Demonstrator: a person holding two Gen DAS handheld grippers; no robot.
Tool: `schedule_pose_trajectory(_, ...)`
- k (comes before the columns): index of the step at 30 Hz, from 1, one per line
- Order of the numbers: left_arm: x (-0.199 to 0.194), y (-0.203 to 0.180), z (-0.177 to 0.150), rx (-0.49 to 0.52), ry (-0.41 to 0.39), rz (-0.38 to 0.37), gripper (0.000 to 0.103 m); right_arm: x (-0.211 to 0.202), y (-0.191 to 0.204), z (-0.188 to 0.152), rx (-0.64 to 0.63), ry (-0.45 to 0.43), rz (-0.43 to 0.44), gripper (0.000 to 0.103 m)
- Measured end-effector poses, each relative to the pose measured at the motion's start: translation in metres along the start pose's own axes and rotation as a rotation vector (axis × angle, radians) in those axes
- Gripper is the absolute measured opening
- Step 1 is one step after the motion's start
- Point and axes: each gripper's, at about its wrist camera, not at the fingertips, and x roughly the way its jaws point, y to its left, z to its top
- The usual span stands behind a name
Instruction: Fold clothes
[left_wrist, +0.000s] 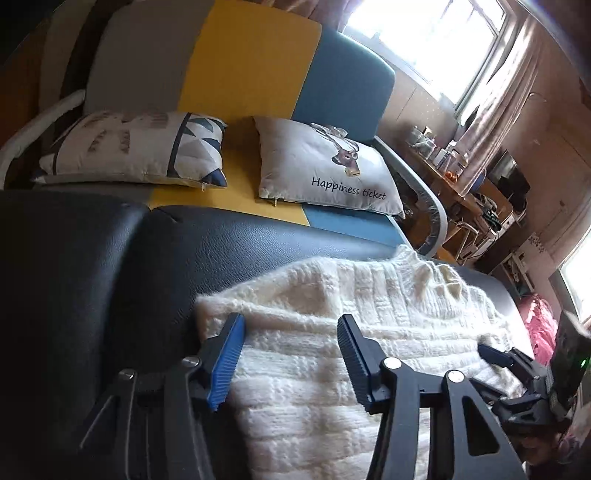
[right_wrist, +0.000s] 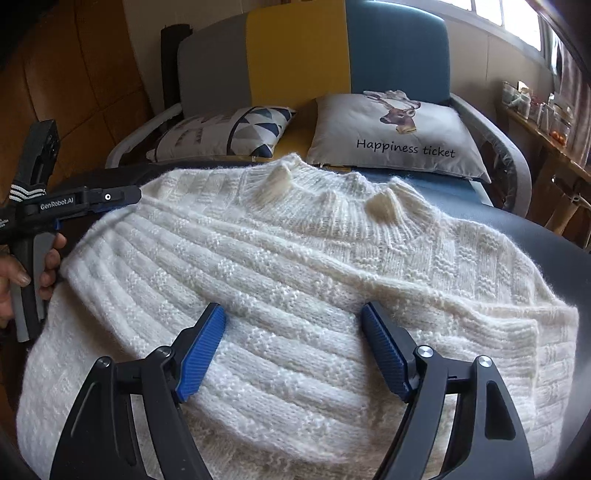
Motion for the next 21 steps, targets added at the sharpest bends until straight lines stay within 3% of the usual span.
schedule_pose_trajectory(8,-0.047,-0.026,-0.036,0.086,-0.036,-0.009,0.06,-0.032,0.013,-0.006,-0.078,-0.004,-0.011,0.081)
schedule_pose_trajectory(11,-0.036,-0.027,-0.058,0.098,0.037,0.069,0.06,-0.028,0.011,-0.021,-0.1,0.056,-0.106,0.082)
schedule_pose_trajectory(14,-0.036,-0.026,-0.067,0.099,0.038,0.135,0.061,-0.026,-0.005,-0.029,0.006,0.04,-0.064,0.085)
schedule_pose_trajectory(19,-0.065,-0.039,-0.075,0.091,-0.016,0.057,0.061,-0.049,-0.012,-0.028,0.066,0.003,-0.072,0.085)
schedule_pose_trajectory(21,-0.067,-0.051,-0.085,0.134,-0.009,0.028,0.061,-0.06,-0.019,-0.033,0.089,-0.009,-0.081,0.085)
